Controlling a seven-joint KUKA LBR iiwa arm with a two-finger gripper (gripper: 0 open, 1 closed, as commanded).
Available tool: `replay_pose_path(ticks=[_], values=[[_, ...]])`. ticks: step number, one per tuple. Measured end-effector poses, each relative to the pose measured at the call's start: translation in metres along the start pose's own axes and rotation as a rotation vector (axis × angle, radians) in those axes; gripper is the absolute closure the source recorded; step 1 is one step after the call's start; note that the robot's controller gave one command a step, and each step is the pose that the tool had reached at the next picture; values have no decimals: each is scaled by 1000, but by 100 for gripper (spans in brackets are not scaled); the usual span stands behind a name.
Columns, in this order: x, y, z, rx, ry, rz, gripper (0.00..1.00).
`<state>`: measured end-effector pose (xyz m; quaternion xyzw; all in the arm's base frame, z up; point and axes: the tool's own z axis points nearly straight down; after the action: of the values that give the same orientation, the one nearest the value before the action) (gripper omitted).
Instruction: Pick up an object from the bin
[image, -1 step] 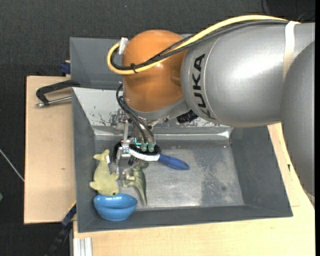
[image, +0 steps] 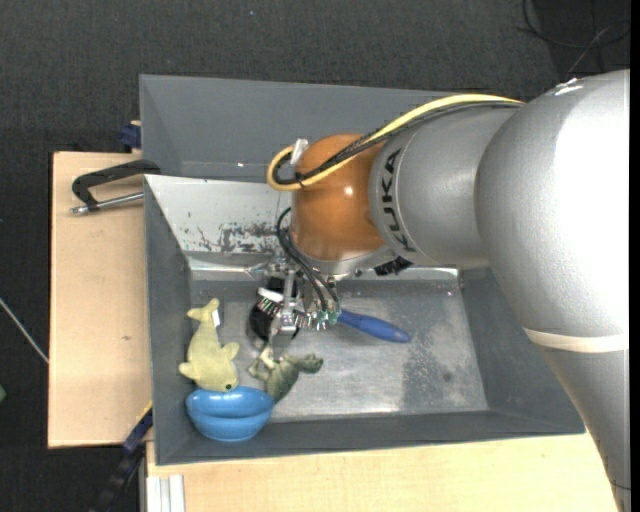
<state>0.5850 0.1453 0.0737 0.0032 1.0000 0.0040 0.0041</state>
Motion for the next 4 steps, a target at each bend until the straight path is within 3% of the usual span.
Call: replay_pose_path(ticks=[1,2,3,4], values=[[-18,-27,-29,6,-1,37,0],[2,-119,-28,10,7,286,0],[7,-74,0,11,1,235,0],[6,-75,-2,9,4,236,0]])
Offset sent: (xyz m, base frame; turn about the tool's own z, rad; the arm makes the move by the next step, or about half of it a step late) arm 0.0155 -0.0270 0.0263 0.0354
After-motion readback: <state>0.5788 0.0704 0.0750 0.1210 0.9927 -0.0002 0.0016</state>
